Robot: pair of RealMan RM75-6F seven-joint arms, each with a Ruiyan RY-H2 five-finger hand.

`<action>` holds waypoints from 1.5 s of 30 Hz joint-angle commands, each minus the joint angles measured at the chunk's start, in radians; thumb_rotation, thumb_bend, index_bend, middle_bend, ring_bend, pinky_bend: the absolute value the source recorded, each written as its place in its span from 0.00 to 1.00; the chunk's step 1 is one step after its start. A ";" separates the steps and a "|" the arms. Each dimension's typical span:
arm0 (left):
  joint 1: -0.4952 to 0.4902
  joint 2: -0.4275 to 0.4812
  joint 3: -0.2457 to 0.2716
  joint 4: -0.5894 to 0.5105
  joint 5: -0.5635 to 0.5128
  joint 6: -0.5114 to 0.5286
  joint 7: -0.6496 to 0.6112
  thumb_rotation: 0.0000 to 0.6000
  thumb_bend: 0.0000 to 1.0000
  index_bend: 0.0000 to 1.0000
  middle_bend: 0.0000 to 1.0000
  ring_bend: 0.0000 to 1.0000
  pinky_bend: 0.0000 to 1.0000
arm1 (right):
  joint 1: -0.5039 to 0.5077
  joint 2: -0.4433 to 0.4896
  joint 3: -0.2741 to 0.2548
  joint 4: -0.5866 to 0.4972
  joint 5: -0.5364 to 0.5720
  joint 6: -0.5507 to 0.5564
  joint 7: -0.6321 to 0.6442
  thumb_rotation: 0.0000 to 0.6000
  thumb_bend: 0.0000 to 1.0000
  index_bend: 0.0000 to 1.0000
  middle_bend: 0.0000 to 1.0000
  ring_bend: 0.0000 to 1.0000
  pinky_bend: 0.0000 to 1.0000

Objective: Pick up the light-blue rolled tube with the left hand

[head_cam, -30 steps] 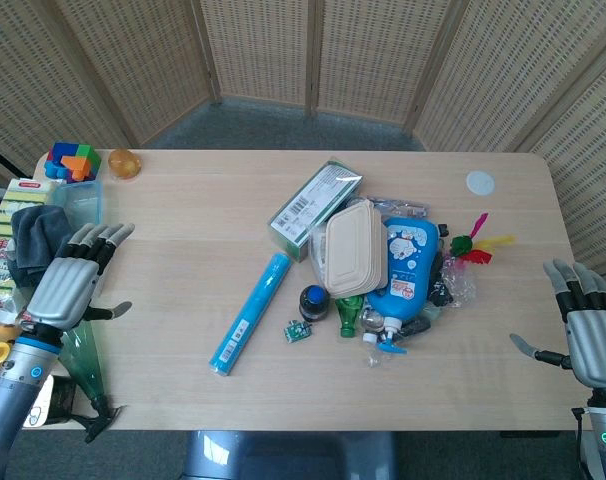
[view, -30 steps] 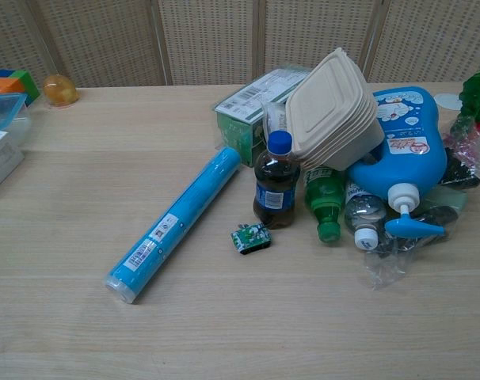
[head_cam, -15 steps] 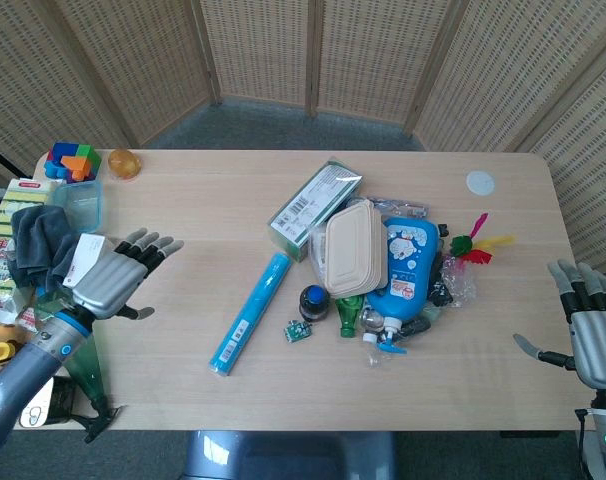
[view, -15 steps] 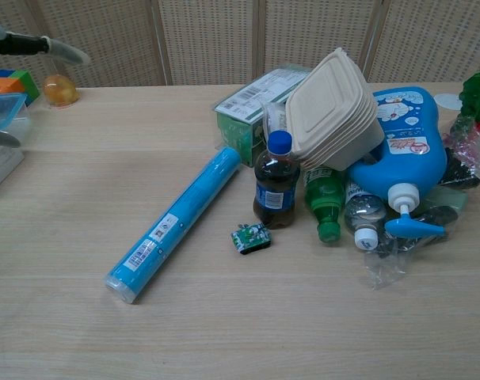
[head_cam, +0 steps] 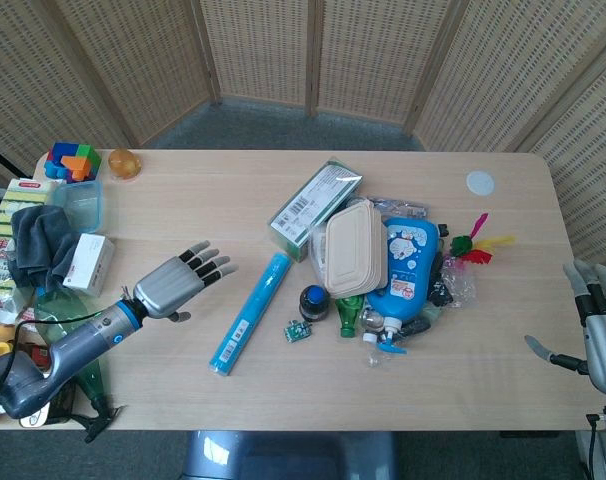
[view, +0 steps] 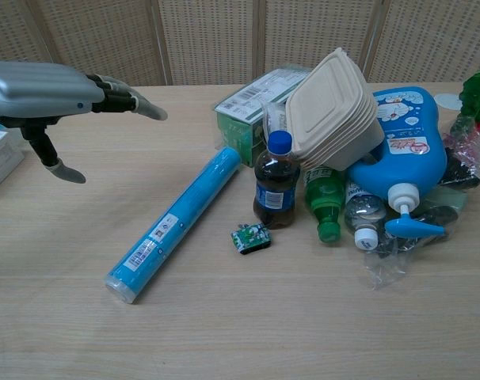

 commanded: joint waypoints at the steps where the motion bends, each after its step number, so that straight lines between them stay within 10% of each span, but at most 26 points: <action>1: -0.035 -0.056 0.024 0.057 0.035 -0.011 -0.016 1.00 0.22 0.00 0.00 0.00 0.00 | -0.004 0.003 0.000 -0.001 0.002 0.002 0.001 0.65 0.15 0.00 0.00 0.00 0.00; 29: -0.233 -0.311 0.158 0.381 0.142 -0.077 -0.214 1.00 0.22 0.03 0.00 0.00 0.00 | -0.044 0.029 0.003 -0.006 0.022 0.034 0.007 0.64 0.15 0.00 0.00 0.00 0.00; 45: -0.254 -0.388 0.198 0.472 0.144 -0.061 -0.152 1.00 0.23 0.28 0.17 0.00 0.00 | -0.054 0.033 0.004 -0.002 0.020 0.039 0.030 0.65 0.15 0.00 0.00 0.00 0.00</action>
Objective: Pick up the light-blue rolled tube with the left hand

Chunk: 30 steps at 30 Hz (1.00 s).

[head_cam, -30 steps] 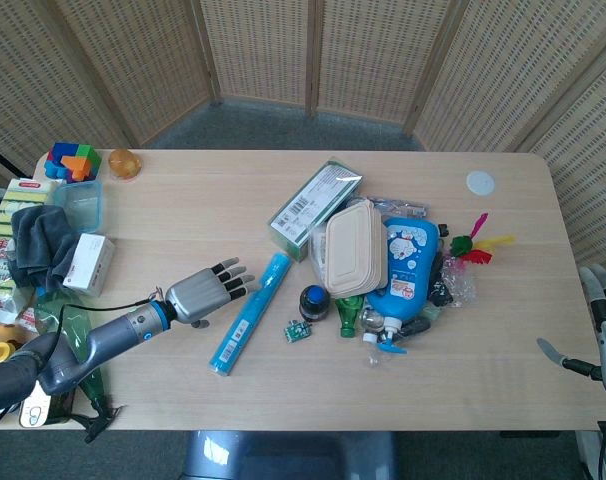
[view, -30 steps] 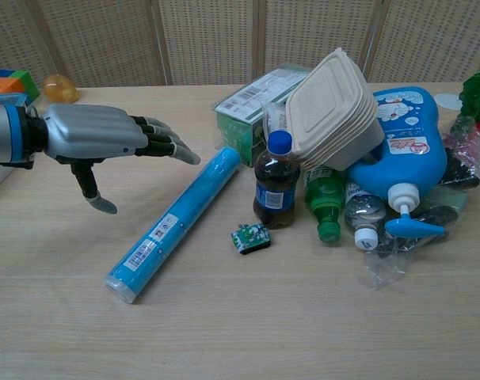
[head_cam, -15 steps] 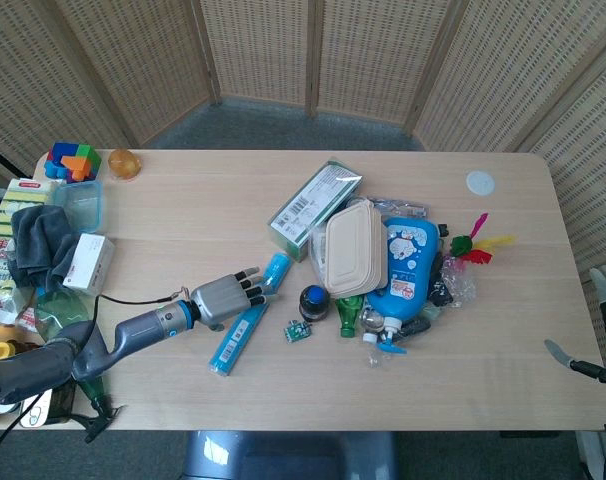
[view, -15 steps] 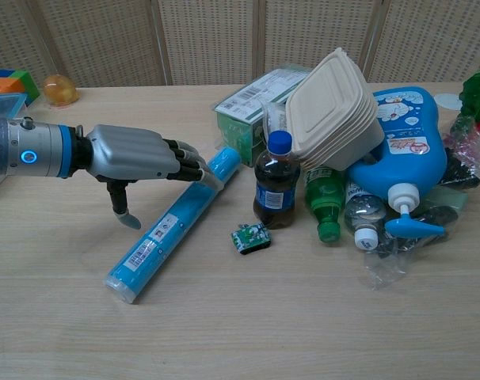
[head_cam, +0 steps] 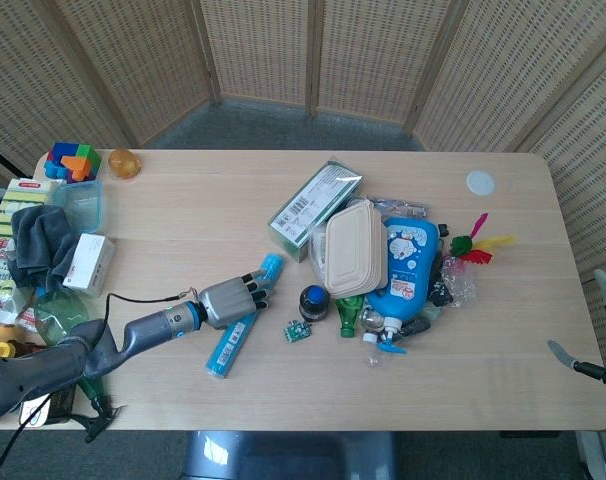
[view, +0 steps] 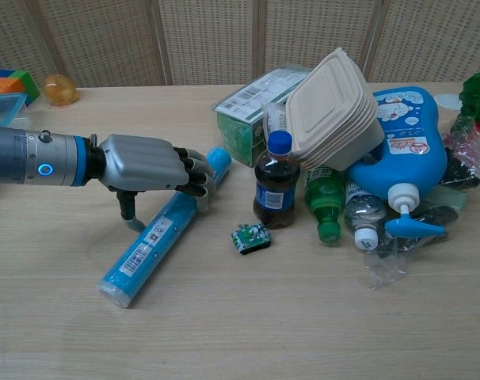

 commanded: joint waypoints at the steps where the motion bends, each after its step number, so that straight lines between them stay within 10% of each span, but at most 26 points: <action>1: -0.005 -0.014 0.009 0.013 -0.001 -0.009 0.015 1.00 0.23 0.28 0.17 0.00 0.00 | -0.002 0.001 0.000 -0.002 0.000 0.002 0.002 0.65 0.15 0.00 0.00 0.00 0.00; 15: 0.021 -0.035 0.003 0.032 -0.048 0.019 0.088 1.00 0.27 0.44 0.33 0.01 0.00 | -0.009 0.007 -0.001 -0.002 -0.003 0.003 0.017 0.65 0.14 0.00 0.00 0.00 0.00; 30: 0.035 -0.047 0.003 0.039 -0.081 0.020 0.113 1.00 0.37 0.61 0.47 0.34 0.15 | -0.006 0.005 0.003 0.002 -0.008 -0.001 0.034 0.65 0.15 0.00 0.00 0.00 0.00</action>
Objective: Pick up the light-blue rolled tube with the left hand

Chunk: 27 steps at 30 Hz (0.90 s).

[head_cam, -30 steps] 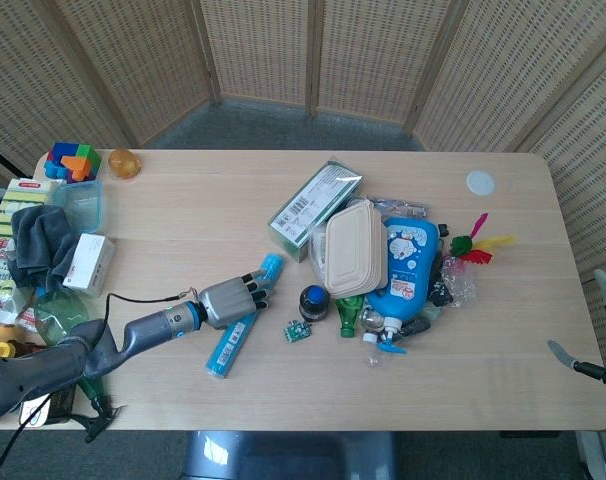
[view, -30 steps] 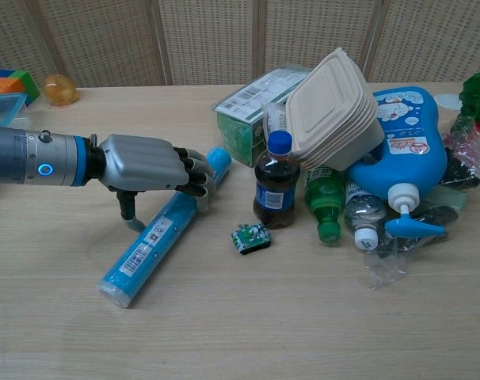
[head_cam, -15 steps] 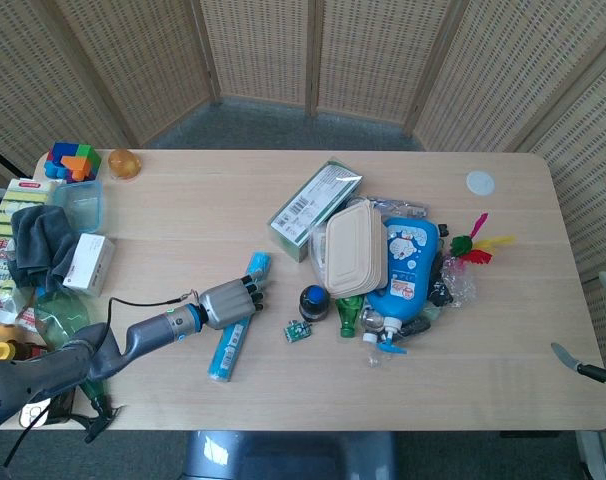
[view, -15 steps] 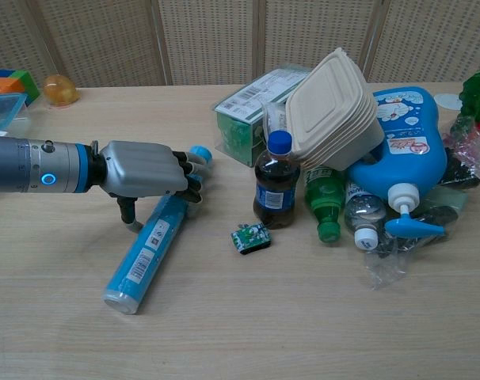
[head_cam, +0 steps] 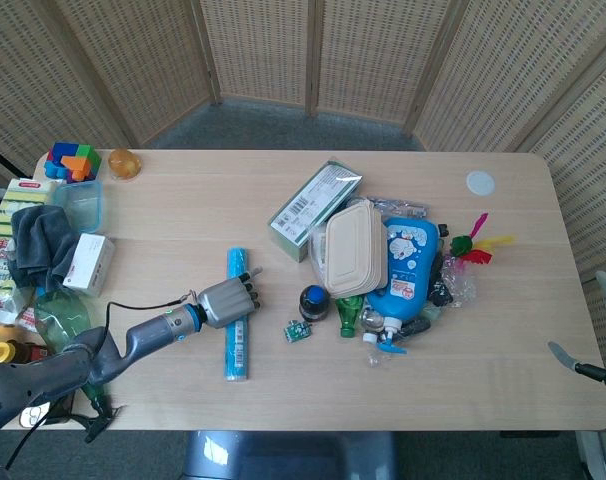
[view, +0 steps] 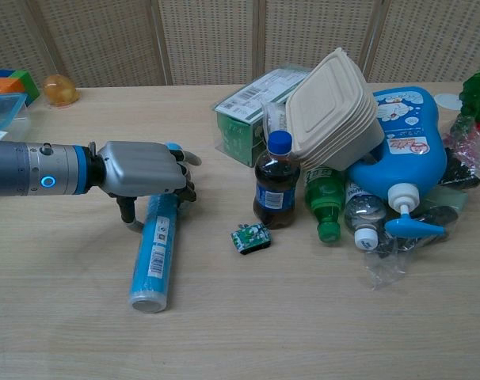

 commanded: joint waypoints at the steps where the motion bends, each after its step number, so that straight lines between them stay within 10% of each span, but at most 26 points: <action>1: 0.003 -0.002 -0.003 0.001 -0.007 0.004 0.000 1.00 0.38 0.62 0.48 0.36 0.18 | 0.001 0.001 0.000 0.000 -0.001 -0.001 0.001 0.65 0.14 0.00 0.00 0.00 0.00; 12: 0.020 -0.015 -0.014 0.027 -0.027 0.035 -0.017 1.00 0.44 0.77 0.63 0.57 0.42 | 0.003 0.001 0.002 -0.004 0.001 -0.005 0.002 0.66 0.14 0.00 0.00 0.00 0.00; 27: 0.030 0.060 -0.093 -0.037 -0.093 0.098 -0.049 1.00 0.44 0.78 0.63 0.57 0.42 | 0.008 -0.005 0.004 0.000 0.000 -0.013 0.003 0.65 0.15 0.00 0.00 0.00 0.00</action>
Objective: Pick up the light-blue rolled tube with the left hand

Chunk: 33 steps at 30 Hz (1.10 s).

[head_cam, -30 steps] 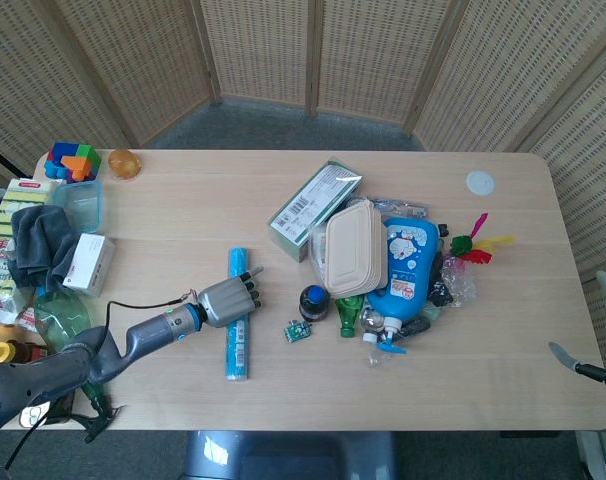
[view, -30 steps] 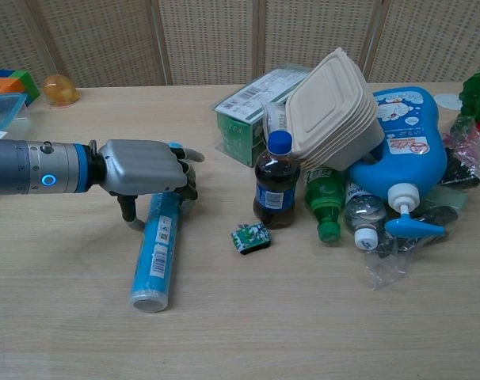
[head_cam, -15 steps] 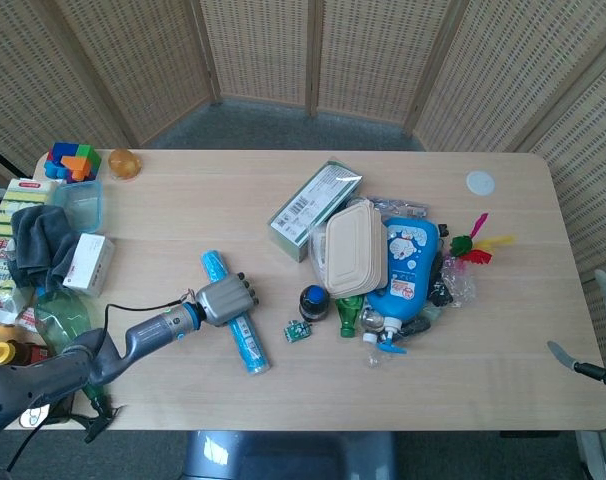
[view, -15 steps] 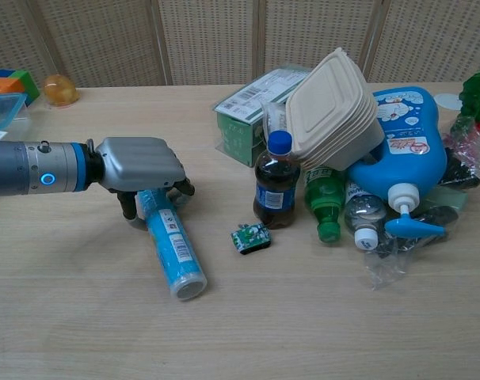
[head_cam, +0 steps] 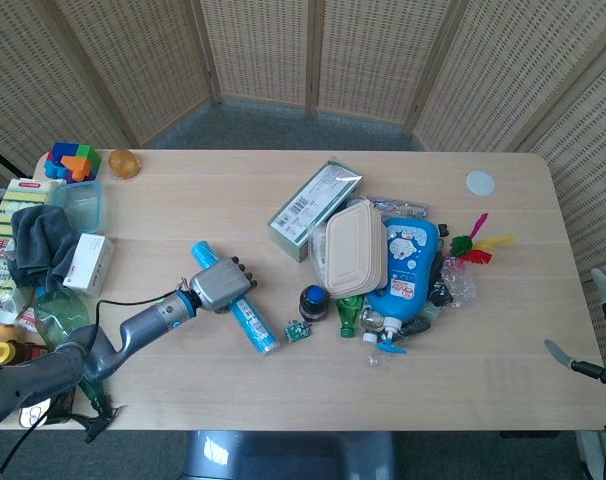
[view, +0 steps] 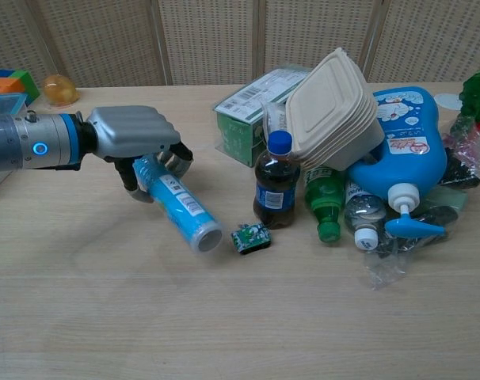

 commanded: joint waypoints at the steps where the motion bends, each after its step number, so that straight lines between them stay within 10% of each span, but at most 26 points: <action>1: 0.002 0.032 -0.030 -0.034 -0.019 0.029 0.002 1.00 0.44 0.78 0.63 0.57 0.42 | 0.000 -0.001 0.000 0.001 0.000 0.000 0.001 0.65 0.15 0.00 0.00 0.00 0.00; 33: -0.023 0.335 -0.305 -0.378 -0.203 0.139 0.082 1.00 0.43 0.76 0.62 0.56 0.39 | -0.008 -0.019 -0.007 0.025 -0.007 0.003 0.026 0.65 0.14 0.00 0.00 0.00 0.00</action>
